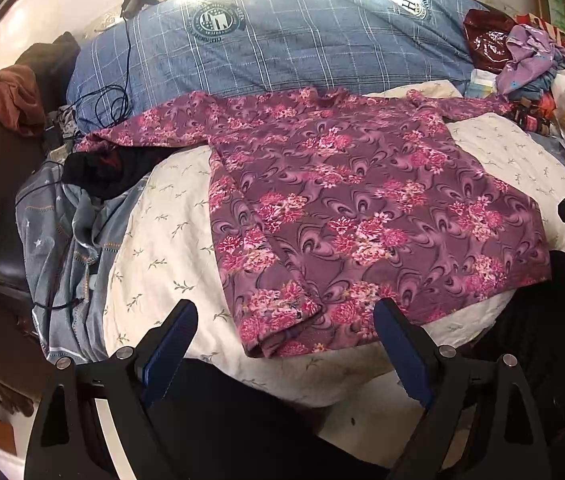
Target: Fold small clothes
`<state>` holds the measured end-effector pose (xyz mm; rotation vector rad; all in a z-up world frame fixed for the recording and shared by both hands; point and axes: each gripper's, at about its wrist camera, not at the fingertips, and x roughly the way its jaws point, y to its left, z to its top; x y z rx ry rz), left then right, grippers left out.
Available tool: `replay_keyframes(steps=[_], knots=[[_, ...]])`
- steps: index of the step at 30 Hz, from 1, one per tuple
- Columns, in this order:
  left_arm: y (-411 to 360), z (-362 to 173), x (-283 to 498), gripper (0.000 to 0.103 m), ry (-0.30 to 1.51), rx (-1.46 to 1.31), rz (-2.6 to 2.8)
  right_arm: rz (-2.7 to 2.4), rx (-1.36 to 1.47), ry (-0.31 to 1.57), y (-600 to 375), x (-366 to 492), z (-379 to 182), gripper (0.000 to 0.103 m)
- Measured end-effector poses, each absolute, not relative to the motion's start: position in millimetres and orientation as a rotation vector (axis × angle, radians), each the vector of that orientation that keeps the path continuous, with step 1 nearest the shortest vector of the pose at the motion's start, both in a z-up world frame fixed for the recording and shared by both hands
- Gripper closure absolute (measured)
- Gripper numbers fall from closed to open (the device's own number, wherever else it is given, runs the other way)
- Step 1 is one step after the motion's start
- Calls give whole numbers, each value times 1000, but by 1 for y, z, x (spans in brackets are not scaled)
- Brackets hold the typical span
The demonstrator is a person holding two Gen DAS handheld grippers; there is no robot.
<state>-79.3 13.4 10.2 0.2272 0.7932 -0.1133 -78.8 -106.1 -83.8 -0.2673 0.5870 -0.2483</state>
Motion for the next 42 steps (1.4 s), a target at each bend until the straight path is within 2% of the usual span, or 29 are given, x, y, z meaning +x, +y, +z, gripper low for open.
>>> replay_keyframes(steps=[12,42], knots=[[10,20,-97,13,766,231,-136,-259,-256,568,-106,-94,-84,0],[3,12,-81,13,801,214,-153,-257,-251,589,-109,-84,-88,0]])
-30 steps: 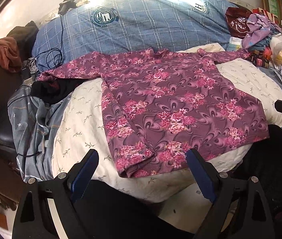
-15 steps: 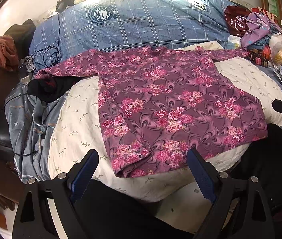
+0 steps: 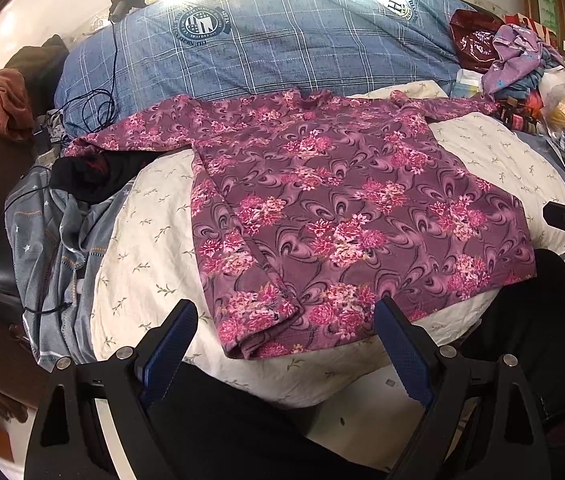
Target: Fold small clothes
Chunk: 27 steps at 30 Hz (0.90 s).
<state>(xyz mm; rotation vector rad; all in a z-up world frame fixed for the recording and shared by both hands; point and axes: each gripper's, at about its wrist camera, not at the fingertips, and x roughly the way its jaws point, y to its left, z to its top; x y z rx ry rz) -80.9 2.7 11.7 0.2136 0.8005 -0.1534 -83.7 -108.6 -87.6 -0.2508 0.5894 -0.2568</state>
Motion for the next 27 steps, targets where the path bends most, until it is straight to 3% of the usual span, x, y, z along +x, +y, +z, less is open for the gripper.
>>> replay_keyframes(steps=[12,18,23,27], knots=[[4,3,-58,13,861,176,-165,-236,-218,615,-116,-73,-94,0],[54,8,1,13,953,46,-108,-209,-56,636,-162,-49,-87,2],[124,19,68,13,1033,-163,55,-164,81,623,-207,-12,-76,13],[117,9,103,13,1098,-169,45,-160,168,638,-231,28,-75,17]])
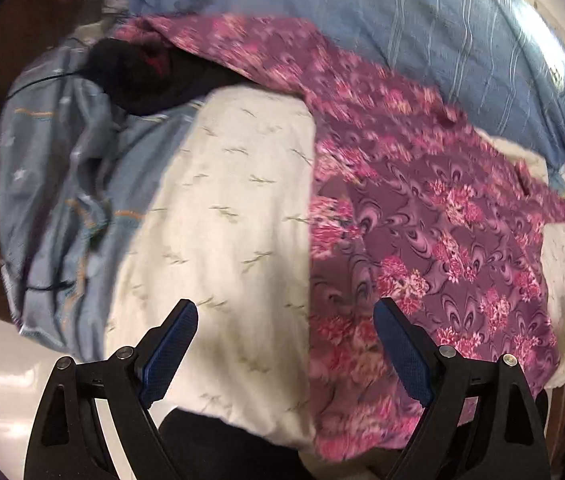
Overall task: Fold small clothes
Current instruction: 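Reach over the purple floral shirt and grasp a sleeve cuff with the right gripper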
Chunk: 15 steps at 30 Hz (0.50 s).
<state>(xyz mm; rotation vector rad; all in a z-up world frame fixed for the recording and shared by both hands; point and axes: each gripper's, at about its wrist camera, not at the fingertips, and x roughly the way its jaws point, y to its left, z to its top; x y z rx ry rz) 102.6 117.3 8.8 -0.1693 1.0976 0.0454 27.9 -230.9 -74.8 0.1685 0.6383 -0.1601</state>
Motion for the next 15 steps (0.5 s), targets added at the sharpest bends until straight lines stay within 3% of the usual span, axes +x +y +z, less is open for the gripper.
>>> replay_keyframes(steps=[11,12,13,14,15], knots=[[70,-70,182,15,1278,-29,71,-221,217,671,-247,140,-90,19],[69,-70,184,16,1263,1,83,-175,203,665,-242,143,-88,30],[67,-70,184,20,1254,29,97,-126,194,666,-237,145,-88,51],[65,-70,184,22,1240,72,118,-91,156,683,-228,149,-88,61],[64,-72,184,23,1230,130,147,-77,128,707,-222,154,-89,80]])
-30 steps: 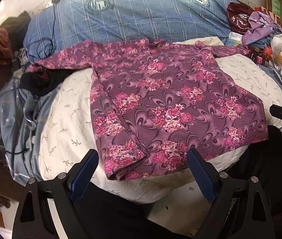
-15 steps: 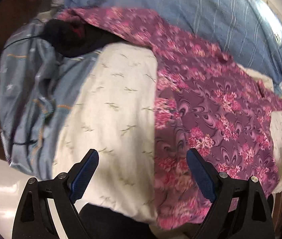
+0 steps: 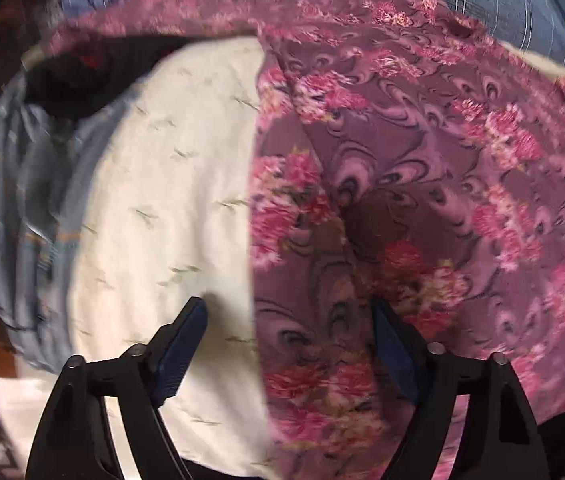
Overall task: Fold small clothes
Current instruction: 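Reach over the purple floral shirt and grasp a sleeve cuff with the right gripper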
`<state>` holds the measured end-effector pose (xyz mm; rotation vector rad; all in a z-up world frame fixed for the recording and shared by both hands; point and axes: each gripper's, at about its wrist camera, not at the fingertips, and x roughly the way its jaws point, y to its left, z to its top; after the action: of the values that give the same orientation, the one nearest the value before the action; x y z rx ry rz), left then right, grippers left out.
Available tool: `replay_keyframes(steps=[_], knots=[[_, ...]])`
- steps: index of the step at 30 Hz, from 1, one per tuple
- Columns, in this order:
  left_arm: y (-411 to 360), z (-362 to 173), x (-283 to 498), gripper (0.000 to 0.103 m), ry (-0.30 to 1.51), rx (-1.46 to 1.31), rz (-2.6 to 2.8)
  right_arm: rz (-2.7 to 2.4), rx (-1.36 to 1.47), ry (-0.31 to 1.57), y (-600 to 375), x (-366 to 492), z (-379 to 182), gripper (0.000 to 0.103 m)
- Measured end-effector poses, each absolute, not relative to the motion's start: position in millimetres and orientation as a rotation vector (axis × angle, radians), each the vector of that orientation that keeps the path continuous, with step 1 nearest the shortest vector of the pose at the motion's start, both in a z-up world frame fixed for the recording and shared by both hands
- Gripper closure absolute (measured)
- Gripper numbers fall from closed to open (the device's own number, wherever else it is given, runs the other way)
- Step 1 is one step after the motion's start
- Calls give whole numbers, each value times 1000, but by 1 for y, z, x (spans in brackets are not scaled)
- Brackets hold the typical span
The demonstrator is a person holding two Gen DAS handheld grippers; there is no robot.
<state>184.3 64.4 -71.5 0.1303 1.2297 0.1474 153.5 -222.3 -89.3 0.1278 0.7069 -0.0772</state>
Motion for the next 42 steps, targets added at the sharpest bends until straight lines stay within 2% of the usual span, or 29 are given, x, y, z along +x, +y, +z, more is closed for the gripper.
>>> replay_keyframes(steps=[1,6,9,11,14,16,18,23,24,25,26,27,30,32,34,36,38,39,40,41,42], knots=[[64,-73,184,23,1223,168,169,-68,98,725,-218,157,-90,95],[86,-85,180,23,1201,251,257,-57,144,645,-246,147,-68,96],[110,-79,175,25,1218,207,312,-126,218,682,-276,143,-72,98],[127,-73,169,29,1232,151,343,-106,283,689,-285,127,-73,91],[145,-67,159,30,1233,102,344,-18,384,640,-286,87,-79,88],[147,-65,153,31,1243,79,304,6,399,659,-280,56,-86,70],[146,-66,148,30,1266,25,223,17,398,681,-272,35,-96,61],[148,-99,151,30,1364,-101,99,77,387,794,-245,9,-137,58],[148,-101,152,31,1348,-98,103,83,354,799,-236,6,-143,65],[148,-98,153,45,1329,-90,102,73,293,789,-225,4,-144,97],[148,-94,152,67,1322,-89,100,80,250,795,-218,5,-143,97],[151,-86,150,74,1314,-100,83,107,257,792,-215,2,-139,98],[158,-75,141,76,1276,1,165,154,260,719,-206,-21,-111,98],[168,-94,143,75,1319,88,248,68,204,780,-210,-22,-120,98],[176,-104,143,75,1352,62,253,-21,200,871,-223,-14,-141,97],[181,-90,143,76,1331,23,204,-27,284,914,-235,-10,-146,91],[180,-74,146,75,1285,-15,162,-2,328,860,-240,-12,-127,90],[181,-66,153,75,1262,-16,145,-5,325,822,-243,-11,-115,84],[180,-61,164,72,1245,-12,127,-10,322,776,-246,-6,-100,73],[183,-58,169,63,1237,-15,117,-16,329,723,-251,0,-85,66],[180,-57,183,57,1233,-34,108,-21,340,674,-256,10,-73,52]])
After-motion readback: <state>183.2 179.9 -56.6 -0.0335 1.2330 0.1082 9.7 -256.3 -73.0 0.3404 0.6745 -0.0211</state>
